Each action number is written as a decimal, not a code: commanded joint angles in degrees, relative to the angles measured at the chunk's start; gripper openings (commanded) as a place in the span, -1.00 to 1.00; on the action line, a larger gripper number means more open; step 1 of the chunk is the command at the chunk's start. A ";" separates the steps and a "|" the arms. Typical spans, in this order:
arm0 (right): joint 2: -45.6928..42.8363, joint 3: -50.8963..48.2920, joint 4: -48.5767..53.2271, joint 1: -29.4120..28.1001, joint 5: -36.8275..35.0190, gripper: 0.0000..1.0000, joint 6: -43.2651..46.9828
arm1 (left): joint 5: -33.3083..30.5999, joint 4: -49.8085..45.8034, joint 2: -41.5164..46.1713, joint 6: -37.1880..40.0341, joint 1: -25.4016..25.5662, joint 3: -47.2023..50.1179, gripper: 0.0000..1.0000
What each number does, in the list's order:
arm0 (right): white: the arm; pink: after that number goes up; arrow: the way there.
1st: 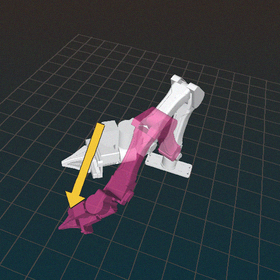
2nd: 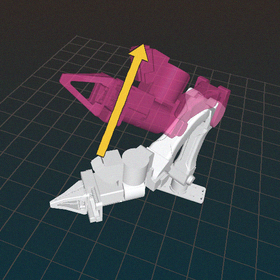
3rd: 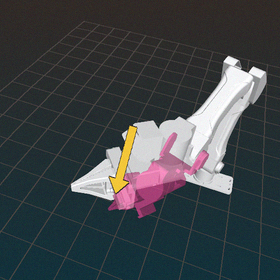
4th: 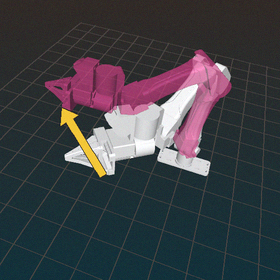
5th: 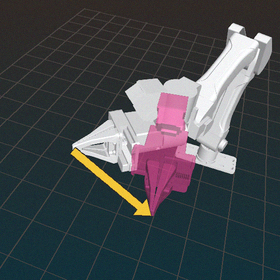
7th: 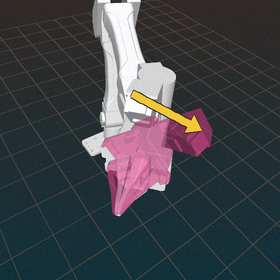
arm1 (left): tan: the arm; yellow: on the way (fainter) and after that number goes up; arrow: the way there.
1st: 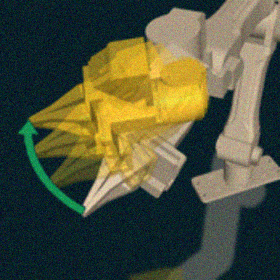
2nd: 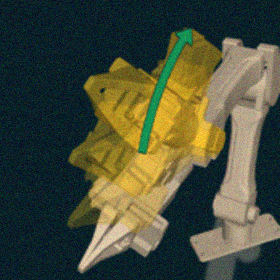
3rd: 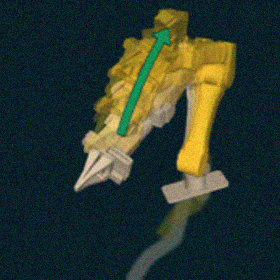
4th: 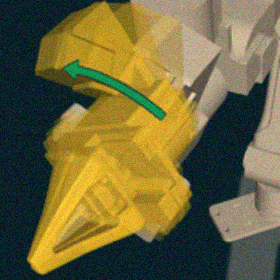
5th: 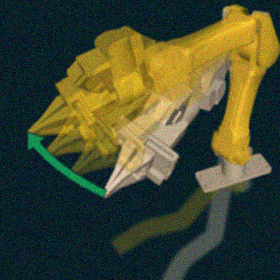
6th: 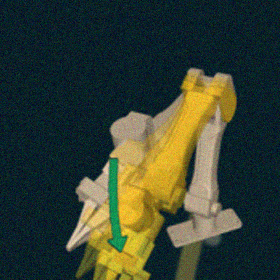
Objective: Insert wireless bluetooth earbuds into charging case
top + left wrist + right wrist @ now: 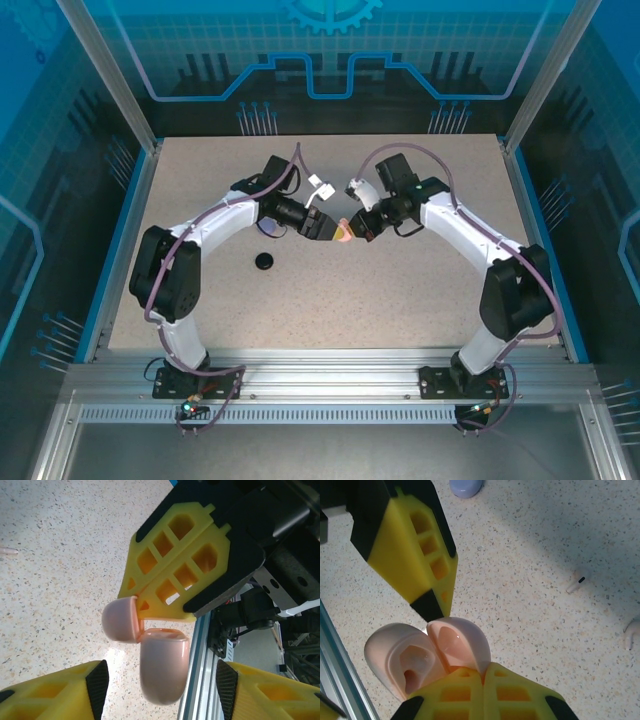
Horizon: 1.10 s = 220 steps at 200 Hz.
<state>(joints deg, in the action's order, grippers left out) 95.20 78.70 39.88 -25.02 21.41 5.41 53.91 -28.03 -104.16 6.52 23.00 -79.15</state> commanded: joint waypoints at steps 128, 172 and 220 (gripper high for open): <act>1.22 2.86 -0.04 -1.50 0.12 -1.00 -1.18 | 3.39 3.03 -0.47 -0.10 0.39 2.06 -0.18; 1.27 2.96 -0.28 -1.51 0.12 -1.00 -1.33 | 3.22 4.38 -0.86 -0.81 0.42 2.04 -0.34; 1.48 2.88 -0.68 -1.53 0.31 -1.00 -1.62 | 2.96 5.52 -1.09 -1.37 0.38 1.94 -0.51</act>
<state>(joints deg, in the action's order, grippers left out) 96.03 80.12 39.86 -25.63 21.19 4.51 55.31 -24.29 -104.33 5.69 23.20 -77.71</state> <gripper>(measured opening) 0.054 0.274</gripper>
